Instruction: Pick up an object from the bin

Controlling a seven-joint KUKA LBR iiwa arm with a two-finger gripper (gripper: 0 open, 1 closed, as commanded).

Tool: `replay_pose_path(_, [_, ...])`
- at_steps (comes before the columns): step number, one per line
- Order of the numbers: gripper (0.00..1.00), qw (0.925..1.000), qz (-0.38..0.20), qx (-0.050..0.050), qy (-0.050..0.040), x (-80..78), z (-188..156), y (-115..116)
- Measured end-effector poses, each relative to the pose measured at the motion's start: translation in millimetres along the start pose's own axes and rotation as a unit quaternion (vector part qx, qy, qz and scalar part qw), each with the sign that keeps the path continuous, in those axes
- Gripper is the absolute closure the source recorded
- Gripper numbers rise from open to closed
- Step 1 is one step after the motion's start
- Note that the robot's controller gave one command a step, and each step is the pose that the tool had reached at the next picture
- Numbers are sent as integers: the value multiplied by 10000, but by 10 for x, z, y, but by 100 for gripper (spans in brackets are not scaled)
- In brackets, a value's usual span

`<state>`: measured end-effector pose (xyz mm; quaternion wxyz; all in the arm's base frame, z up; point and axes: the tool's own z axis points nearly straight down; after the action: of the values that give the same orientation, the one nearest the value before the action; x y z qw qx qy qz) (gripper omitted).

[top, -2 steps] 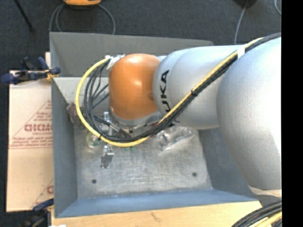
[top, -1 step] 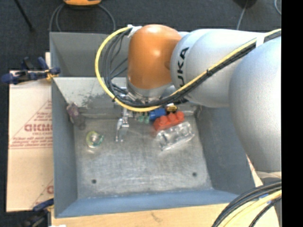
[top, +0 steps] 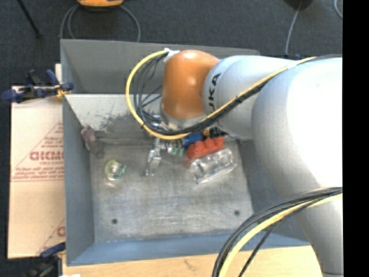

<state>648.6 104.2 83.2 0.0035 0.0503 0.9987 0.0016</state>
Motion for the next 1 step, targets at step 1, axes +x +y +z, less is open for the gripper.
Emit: replay_pose_path(1, [0, 9998, 206, 12, 22, 126, -81, -209])
